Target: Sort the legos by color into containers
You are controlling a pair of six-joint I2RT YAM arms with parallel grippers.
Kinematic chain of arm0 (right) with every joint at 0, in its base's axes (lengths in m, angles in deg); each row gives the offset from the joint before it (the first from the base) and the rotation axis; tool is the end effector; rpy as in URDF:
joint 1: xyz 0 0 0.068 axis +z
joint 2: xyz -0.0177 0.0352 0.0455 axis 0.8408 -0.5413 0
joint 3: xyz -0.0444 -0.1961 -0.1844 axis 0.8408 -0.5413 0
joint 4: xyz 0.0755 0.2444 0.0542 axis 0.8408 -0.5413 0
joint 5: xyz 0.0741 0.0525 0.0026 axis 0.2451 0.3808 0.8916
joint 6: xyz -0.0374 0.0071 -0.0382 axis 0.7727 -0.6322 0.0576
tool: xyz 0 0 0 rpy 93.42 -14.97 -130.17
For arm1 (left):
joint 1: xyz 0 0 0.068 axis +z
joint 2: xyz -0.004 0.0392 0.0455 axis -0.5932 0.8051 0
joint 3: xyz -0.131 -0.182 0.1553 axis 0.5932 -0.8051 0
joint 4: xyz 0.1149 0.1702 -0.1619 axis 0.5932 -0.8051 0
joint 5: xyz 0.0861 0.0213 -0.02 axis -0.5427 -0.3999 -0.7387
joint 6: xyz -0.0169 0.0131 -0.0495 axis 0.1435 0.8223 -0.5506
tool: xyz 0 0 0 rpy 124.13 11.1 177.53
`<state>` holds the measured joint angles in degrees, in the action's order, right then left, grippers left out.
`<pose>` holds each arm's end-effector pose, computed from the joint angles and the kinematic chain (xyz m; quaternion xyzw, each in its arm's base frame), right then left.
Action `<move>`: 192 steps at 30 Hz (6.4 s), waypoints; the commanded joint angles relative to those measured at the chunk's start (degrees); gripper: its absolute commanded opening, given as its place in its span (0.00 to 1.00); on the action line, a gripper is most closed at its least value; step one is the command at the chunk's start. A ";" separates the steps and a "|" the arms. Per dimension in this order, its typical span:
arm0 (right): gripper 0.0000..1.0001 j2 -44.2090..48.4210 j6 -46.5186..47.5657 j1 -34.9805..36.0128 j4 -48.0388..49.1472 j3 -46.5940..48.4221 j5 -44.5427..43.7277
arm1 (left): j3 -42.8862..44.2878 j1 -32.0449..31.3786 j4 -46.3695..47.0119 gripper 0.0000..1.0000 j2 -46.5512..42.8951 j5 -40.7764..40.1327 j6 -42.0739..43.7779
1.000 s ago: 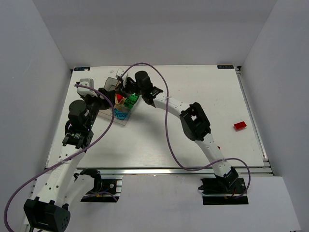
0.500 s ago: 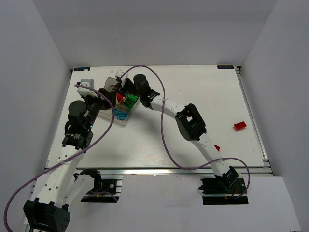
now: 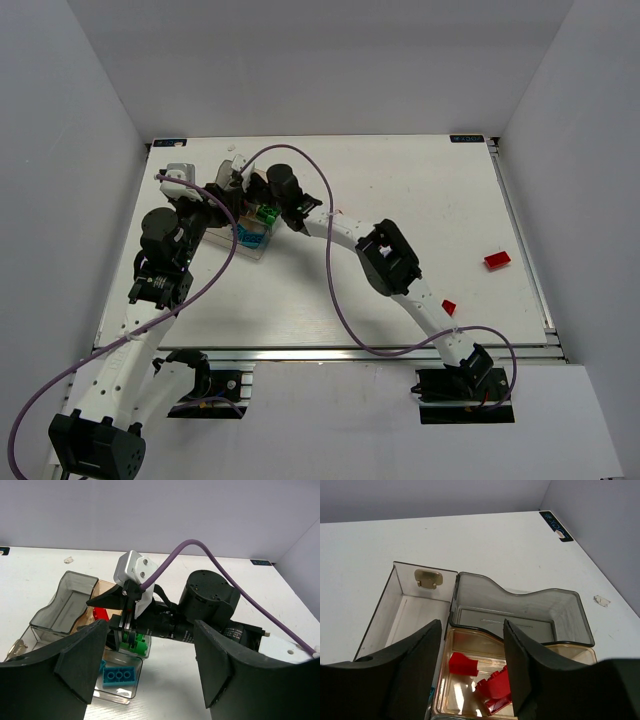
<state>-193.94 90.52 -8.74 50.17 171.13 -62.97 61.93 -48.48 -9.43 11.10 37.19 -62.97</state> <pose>0.3909 0.4598 0.2022 -0.4558 0.5373 0.3320 0.6271 0.1932 -0.0425 0.3528 -0.0003 0.7131 -0.1705 0.6800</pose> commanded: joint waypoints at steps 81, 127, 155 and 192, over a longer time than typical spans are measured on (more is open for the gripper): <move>0.17 81.01 -1.82 -60.88 -47.27 -72.47 30.72 | 48.62 -17.62 -31.23 0.00 56.50 -22.61 -14.60; 0.82 81.18 40.68 -66.68 -62.12 -67.64 -7.68 | 18.39 -4.34 -10.75 0.69 32.33 24.58 -4.31; 0.77 59.12 120.09 -68.09 -68.19 -63.78 -20.34 | 9.41 -3.81 -10.04 0.75 25.99 21.42 -1.14; 0.00 56.56 78.47 -46.68 -77.26 -42.34 10.06 | 7.66 -3.81 -8.29 0.76 17.12 18.35 0.97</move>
<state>-141.27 183.46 -62.49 -27.11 123.83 -64.52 70.48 -52.61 -21.12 33.32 57.08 -62.66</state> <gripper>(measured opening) 0.424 0.761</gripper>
